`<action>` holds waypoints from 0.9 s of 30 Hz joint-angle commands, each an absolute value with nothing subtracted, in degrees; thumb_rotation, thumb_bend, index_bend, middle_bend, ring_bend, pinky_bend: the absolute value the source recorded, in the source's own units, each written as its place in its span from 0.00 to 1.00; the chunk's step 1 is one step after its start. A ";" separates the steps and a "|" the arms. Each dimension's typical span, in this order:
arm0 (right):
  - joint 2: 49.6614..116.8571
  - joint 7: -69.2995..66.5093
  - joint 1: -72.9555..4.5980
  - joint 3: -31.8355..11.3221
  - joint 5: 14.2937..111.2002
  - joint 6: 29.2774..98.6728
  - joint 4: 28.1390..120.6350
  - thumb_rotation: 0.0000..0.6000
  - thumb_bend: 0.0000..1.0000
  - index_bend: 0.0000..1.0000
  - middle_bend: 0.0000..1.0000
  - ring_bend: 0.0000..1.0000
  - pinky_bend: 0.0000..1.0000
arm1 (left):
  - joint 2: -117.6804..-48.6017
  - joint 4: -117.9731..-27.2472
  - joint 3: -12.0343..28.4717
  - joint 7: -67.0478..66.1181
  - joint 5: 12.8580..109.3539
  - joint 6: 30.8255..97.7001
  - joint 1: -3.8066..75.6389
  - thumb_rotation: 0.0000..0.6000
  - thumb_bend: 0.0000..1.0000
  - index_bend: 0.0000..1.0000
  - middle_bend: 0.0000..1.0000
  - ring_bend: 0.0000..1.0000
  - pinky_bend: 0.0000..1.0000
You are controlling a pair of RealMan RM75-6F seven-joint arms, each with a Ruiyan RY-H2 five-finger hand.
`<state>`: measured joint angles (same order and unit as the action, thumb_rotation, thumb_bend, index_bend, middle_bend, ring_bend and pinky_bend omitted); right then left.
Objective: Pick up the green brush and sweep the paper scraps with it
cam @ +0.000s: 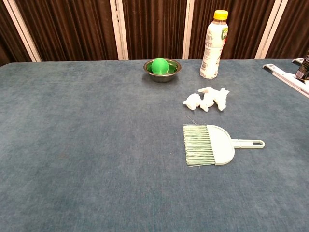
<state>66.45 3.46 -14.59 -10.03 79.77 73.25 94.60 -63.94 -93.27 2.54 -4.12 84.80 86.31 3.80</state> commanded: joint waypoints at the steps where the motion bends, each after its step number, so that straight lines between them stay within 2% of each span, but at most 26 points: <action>1: 67.53 5.27 -17.64 -11.52 76.45 69.02 95.62 1.00 0.33 0.37 1.00 1.00 0.99 | -63.87 -93.31 2.49 -3.94 84.77 86.15 3.82 1.00 0.00 0.00 0.00 0.00 0.03; 9: 72.17 12.44 -23.10 -12.30 71.27 62.89 96.39 1.00 0.33 0.46 1.00 1.00 1.00 | -63.54 -93.34 2.50 -3.10 84.60 85.72 3.94 1.00 0.00 0.00 0.00 0.00 0.03; 15: 76.55 17.25 -25.94 -11.65 67.90 60.34 96.84 1.00 0.33 0.46 1.00 1.00 1.00 | -63.12 -93.40 2.42 -2.12 84.08 85.02 3.97 1.00 0.00 0.00 0.00 0.00 0.03; 27: 83.28 22.79 -28.10 -10.42 63.31 60.92 95.40 1.00 0.33 0.46 1.00 1.00 1.00 | -62.94 -93.49 2.33 -1.77 84.10 84.87 3.96 1.00 0.00 0.00 0.00 0.00 0.03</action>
